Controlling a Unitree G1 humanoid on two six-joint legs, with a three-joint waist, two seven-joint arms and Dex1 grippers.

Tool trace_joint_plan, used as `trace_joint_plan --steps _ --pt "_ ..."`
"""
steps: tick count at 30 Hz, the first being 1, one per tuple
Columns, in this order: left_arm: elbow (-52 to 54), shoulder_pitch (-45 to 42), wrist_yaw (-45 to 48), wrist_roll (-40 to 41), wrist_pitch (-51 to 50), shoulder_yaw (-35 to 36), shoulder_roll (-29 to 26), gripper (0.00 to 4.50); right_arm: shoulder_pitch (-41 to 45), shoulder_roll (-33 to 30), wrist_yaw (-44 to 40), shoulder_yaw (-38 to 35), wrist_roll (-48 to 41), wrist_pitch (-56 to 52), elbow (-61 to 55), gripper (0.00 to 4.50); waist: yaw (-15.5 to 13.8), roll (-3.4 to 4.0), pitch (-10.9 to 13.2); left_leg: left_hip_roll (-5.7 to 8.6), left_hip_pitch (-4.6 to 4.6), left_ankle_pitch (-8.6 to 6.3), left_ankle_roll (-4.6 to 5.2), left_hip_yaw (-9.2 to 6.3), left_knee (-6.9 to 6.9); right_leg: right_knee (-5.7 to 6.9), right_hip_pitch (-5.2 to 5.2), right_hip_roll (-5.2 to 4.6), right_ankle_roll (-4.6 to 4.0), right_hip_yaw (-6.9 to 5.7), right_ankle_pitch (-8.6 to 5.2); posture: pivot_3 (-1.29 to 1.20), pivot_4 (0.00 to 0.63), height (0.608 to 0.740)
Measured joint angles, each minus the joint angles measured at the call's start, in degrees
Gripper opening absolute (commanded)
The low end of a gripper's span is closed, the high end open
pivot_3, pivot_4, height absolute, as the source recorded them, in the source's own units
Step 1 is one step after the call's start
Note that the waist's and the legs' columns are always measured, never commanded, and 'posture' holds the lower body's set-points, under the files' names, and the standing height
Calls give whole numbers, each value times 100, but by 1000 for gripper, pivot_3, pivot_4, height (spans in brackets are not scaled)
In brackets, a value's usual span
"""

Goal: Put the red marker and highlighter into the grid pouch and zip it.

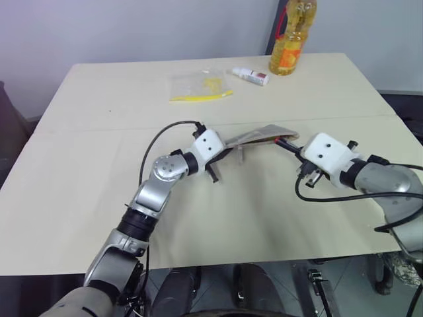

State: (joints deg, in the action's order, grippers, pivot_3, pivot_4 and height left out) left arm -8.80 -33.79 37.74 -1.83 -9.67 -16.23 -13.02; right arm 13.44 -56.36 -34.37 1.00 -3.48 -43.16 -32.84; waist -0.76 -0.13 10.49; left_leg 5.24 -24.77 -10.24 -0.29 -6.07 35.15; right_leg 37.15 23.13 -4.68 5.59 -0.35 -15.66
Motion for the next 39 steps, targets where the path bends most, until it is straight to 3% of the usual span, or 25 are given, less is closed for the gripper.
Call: trace_joint_plan --steps 7,18,27,32,38,39 --pt "8 45 0 -54 30 -92 -45 0 8 -26 -149 100 113 40 0 221 -1 0 0 0 0 0 0 0 0 0 0 -1 0 0 0 0 150 740" --pt "204 89 295 -52 150 -155 -173 0 215 -390 -416 836 1068 577 171 221 6 1 -1 0 0 0 -1 0 -1 0 2 -1 0 1 0 0 150 740" --pt "536 118 759 -96 154 -541 -260 0 850 76 -728 1755 1732 703 163 221 4 2 -1 0 0 0 -1 0 -1 0 3 -1 -1 1 0 0 150 740" --pt "677 168 832 -93 30 -541 -262 0 924 288 -884 1887 1902 702 163 221 -4 2 -1 1 0 0 -1 0 0 0 2 -1 -1 1 0 0 150 740" --pt "716 180 788 -76 -147 -521 -203 0 925 343 -1057 1733 1874 783 157 3192 0 2 -1 1 0 0 -1 -1 1 1 2 0 -1 1 0 0 150 740" --pt "716 180 767 -59 -177 -506 -183 0 924 347 -1058 1649 1863 813 157 3192 0 2 -1 1 0 0 -1 -1 1 1 2 0 0 1 0 0 150 740"
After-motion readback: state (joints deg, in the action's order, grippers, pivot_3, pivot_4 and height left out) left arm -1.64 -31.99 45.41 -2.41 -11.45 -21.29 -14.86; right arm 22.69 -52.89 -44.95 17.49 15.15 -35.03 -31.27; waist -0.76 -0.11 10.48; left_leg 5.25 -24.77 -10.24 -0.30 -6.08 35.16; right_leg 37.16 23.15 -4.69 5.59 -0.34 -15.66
